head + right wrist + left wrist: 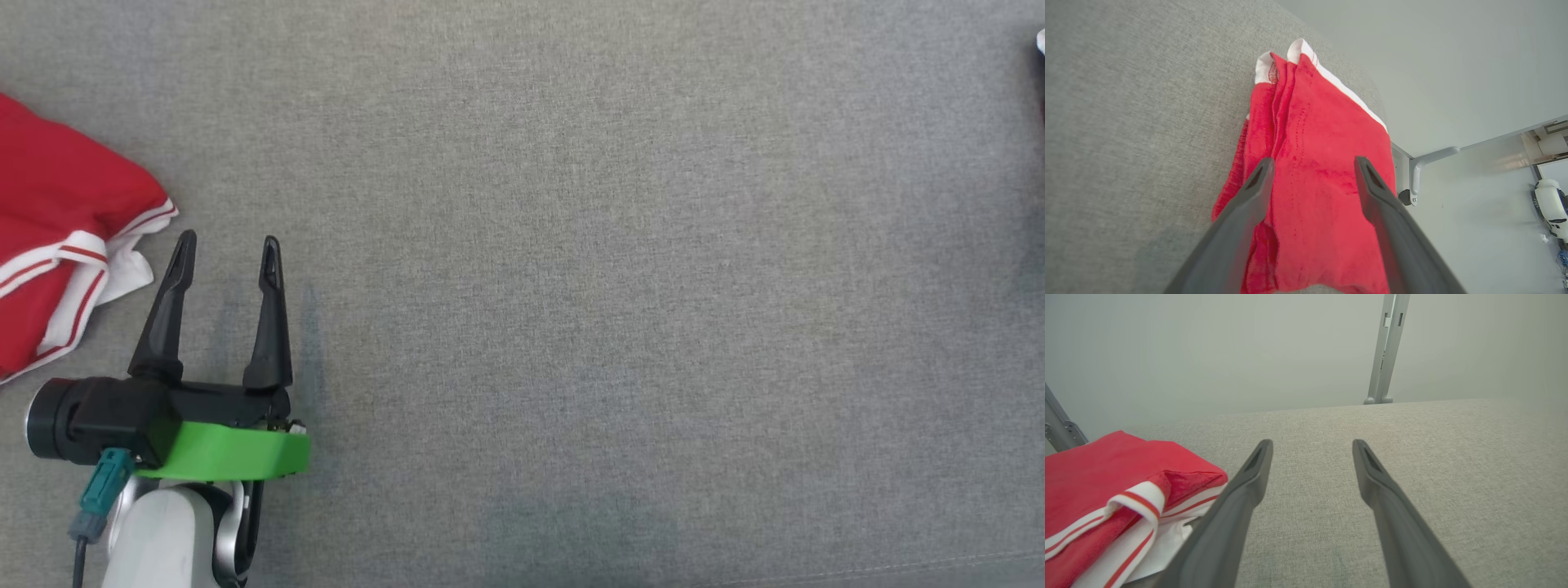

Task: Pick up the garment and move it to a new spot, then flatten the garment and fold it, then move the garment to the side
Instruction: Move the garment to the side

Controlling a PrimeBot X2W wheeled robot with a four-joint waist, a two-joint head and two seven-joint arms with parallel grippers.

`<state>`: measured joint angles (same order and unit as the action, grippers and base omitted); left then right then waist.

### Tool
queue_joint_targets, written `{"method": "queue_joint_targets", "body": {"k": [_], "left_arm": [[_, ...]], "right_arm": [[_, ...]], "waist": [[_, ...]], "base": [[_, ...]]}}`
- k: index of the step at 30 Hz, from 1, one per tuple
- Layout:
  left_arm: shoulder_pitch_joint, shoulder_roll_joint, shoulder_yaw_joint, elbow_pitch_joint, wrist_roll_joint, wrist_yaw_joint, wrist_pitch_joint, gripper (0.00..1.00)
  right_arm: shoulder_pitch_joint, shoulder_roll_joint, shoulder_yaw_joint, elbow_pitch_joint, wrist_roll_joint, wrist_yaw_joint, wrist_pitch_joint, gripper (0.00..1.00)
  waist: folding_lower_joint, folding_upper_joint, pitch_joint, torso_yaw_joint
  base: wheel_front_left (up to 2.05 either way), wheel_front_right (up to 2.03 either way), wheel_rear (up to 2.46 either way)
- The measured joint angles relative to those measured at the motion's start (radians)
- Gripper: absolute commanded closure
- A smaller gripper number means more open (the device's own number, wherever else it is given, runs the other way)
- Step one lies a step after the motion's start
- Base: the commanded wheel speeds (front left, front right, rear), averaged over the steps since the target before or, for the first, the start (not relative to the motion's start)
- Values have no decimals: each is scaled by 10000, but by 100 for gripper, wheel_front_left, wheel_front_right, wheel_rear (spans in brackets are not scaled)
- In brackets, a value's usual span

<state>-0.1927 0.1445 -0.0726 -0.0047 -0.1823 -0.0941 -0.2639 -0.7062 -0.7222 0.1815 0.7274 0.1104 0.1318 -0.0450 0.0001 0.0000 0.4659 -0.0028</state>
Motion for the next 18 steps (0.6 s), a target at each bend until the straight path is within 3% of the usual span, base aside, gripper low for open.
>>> {"method": "queue_joint_targets", "body": {"k": [6,13,18], "left_arm": [[328,-42,-119,201,35,-71,0,0],[942,-341,186,750,-199,272,-2,0],[1060,-441,546,1041,-640,577,71,0]], "right_arm": [[763,562,-389,-453,102,-2,-357,0],[2143,2357,-1695,-1822,679,-2,-734,0],[3314,3444,-1950,-3164,1243,-4,-913,0]], "waist": [[-1,0,-829,110],[-1,0,-1995,268],[-1,0,-2734,357]], "base": [[0,0,0],[0,0,0],[0,0,0]]}}
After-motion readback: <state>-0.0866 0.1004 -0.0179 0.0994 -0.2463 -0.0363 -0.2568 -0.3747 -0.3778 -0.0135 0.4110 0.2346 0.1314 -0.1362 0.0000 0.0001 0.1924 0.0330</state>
